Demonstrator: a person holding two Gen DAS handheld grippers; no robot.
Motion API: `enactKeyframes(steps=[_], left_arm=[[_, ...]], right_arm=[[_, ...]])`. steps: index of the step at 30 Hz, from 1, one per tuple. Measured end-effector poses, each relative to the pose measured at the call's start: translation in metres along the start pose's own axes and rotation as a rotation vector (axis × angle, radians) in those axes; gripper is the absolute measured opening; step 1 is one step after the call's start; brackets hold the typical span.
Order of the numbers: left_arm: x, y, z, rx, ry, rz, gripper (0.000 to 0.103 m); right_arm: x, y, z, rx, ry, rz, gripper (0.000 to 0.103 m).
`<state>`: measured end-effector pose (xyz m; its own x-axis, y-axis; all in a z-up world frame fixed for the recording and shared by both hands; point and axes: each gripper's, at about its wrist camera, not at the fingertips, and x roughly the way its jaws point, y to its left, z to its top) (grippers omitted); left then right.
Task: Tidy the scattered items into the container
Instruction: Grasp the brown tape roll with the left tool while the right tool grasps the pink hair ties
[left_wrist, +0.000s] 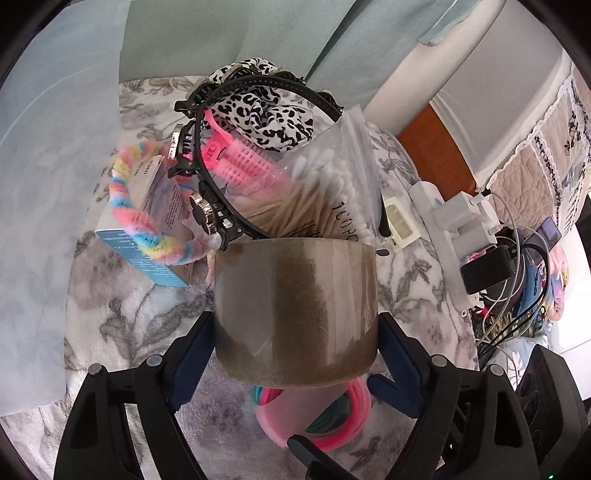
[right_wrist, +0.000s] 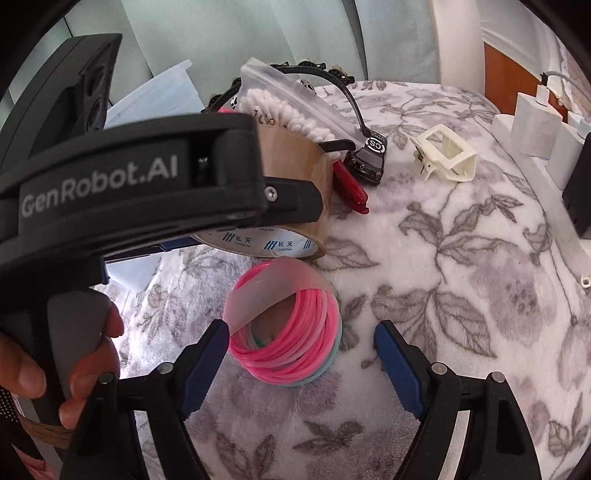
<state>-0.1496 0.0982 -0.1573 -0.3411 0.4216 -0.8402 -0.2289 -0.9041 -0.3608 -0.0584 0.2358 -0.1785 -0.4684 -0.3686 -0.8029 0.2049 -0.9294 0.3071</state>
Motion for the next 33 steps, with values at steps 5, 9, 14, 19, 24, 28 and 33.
enactKeyframes(steps=[5, 9, 14, 19, 24, 28, 33], left_arm=[[-0.005, 0.01, 0.002, -0.03, 0.01, -0.03, 0.086], [-0.014, 0.013, -0.003, -0.037, 0.0, -0.032, 0.086], [-0.027, 0.02, -0.008, -0.059, -0.014, -0.032, 0.086], [-0.041, 0.034, -0.014, -0.124, -0.02, -0.075, 0.086], [-0.057, 0.034, -0.022, -0.128, -0.03, -0.085, 0.086], [-0.069, 0.033, -0.032, -0.131, -0.034, -0.099, 0.086], [-0.08, 0.032, -0.046, -0.119, -0.04, -0.099, 0.086]], right_arm=[[0.007, 0.014, -0.002, -0.057, -0.014, 0.016, 0.072], [0.013, 0.028, -0.005, -0.117, -0.023, -0.009, 0.07], [0.011, 0.034, -0.009, -0.153, -0.017, -0.029, 0.072], [0.018, 0.035, -0.01, -0.184, -0.024, -0.039, 0.074], [0.012, 0.032, -0.012, -0.165, -0.047, -0.071, 0.066], [0.005, 0.02, -0.009, -0.076, -0.05, -0.028, 0.06], [-0.006, 0.013, -0.014, 0.014, -0.049, -0.001, 0.058]])
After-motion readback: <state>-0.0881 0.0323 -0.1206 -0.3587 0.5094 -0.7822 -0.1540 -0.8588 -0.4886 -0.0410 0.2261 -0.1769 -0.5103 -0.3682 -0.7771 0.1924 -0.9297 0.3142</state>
